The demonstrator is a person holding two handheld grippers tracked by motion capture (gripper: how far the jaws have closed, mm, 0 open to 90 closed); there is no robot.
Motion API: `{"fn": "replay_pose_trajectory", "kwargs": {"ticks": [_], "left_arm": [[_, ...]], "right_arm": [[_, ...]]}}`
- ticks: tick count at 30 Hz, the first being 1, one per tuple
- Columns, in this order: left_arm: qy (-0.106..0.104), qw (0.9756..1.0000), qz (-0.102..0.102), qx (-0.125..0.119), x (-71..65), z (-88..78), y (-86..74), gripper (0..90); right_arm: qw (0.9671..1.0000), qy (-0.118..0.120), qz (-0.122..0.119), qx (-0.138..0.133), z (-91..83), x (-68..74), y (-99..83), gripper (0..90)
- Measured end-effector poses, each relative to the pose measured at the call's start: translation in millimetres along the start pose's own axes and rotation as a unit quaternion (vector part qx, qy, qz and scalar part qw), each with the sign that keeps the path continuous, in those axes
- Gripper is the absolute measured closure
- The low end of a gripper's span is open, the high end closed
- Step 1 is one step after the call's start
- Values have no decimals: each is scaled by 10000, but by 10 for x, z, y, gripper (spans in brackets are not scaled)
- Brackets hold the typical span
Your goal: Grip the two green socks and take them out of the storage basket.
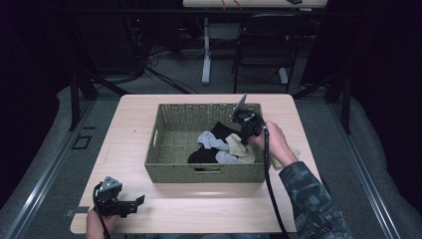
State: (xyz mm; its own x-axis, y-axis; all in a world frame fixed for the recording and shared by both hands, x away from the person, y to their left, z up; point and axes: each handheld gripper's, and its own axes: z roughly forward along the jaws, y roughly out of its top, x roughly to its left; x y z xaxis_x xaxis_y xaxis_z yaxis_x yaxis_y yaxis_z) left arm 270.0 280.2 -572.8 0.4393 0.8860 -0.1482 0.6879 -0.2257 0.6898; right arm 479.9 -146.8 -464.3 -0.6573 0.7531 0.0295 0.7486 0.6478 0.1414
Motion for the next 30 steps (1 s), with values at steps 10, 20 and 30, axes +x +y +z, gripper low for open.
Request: {"fn": "replay_pose_trajectory", "kwargs": {"ticks": [10,20,30], "left_arm": [[-5,10000,3,2,-1,1,1,4],[-26,10000,3,-2,-2,0,1,4],[-8,10000,17,9,-4,-2,3,5]], "right_arm": [[9996,-73,-196,-173,-336,47,69,875],[9990,-119,-255,-338,-557,93,137,875],[9985,-147,-262,-452,-751,99,167,875]]}}
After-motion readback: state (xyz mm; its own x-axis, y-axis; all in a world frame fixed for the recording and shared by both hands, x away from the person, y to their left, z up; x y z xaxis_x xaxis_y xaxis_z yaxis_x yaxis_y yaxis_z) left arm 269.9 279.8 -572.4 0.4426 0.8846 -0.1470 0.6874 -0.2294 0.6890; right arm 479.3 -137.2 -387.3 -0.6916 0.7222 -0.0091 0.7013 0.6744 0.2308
